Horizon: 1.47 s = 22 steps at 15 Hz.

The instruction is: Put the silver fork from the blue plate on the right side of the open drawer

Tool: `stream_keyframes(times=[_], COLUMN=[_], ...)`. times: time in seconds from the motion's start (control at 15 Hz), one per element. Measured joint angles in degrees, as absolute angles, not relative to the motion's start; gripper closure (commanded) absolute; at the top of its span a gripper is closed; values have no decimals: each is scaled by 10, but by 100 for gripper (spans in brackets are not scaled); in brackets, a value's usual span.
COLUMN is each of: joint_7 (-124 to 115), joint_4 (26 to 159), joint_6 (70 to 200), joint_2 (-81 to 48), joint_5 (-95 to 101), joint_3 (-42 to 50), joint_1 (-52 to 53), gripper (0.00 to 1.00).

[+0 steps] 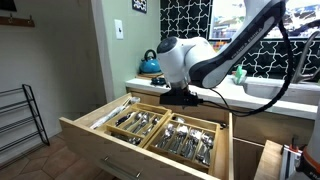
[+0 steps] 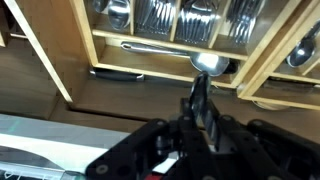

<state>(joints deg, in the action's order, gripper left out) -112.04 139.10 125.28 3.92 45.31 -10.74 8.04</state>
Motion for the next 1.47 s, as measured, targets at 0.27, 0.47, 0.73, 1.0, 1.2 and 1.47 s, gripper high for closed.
stream_keyframes(times=[0.27, 0.47, 0.73, 1.0, 1.2, 1.47], joint_7=[-1144, -1155, -1162, -1169, -1169, -1169], joint_4=[1419, 1425, 1424, 1424, 1421, 1412], joint_6=[1253, 1254, 1257, 1257, 1257, 1258], joint_2=[23, 2, -33, -64, -85, -108], joint_5=[453, 453, 452, 452, 452, 447], joint_3=[-108, -108, -109, -112, -115, -116], joint_1=[81, 83, 97, 114, 127, 137], gripper=[96, 96, 96, 96, 96, 83])
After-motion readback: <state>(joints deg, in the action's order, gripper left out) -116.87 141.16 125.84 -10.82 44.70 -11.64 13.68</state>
